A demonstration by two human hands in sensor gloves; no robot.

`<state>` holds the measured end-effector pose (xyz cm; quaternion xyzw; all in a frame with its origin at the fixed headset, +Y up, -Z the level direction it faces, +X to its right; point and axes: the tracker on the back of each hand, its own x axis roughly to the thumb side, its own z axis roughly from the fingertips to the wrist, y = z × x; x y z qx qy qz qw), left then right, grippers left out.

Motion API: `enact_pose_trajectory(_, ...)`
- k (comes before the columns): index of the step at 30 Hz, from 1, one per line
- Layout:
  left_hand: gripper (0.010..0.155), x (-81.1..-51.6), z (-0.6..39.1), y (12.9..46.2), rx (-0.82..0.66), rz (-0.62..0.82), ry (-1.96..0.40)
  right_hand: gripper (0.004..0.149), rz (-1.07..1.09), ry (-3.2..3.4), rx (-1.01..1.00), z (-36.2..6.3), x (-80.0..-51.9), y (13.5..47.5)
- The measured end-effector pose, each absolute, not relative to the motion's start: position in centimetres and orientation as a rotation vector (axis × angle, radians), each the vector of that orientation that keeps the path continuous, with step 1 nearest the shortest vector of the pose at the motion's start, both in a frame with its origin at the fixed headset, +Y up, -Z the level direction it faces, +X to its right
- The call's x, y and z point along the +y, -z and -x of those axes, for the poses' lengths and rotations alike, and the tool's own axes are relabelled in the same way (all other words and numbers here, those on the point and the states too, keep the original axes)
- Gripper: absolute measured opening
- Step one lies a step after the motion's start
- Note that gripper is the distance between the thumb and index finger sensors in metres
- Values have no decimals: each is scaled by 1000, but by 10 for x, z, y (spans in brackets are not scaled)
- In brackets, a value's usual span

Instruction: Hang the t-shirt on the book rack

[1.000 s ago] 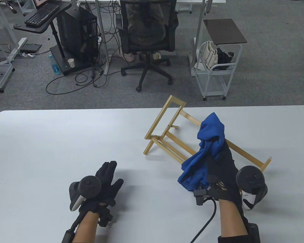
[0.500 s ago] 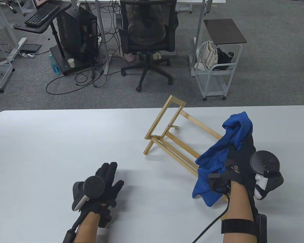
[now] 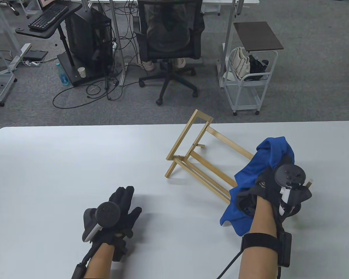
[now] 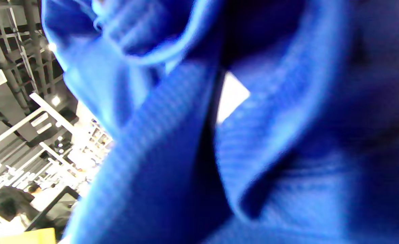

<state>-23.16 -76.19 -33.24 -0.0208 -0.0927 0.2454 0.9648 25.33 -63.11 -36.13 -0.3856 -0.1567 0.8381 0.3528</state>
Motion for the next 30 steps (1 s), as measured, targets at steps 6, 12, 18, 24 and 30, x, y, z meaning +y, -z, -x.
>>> enact_pose_trajectory(6, 74, -762, 230, 332, -190, 44, -480, 61, 1098, -2284, -397, -249, -633, 367)
enact_pose_trajectory(12, 74, -762, 229, 332, -184, 48, -456, 64, 1252, -2427, -209, -251, -641, 373)
enact_pose_trajectory(18, 75, -763, 227, 332, -187, 49, -443, 66, 1246, -2432, -67, -251, -652, 377)
enact_pose_trajectory(24, 74, -763, 227, 332, -186, 56, -434, 70, 1201, -2409, 28, -250, -662, 379)
enact_pose_trajectory(30, 75, -763, 226, 332, -183, 59, -425, 74, 1177, -2408, 54, -249, -670, 379)
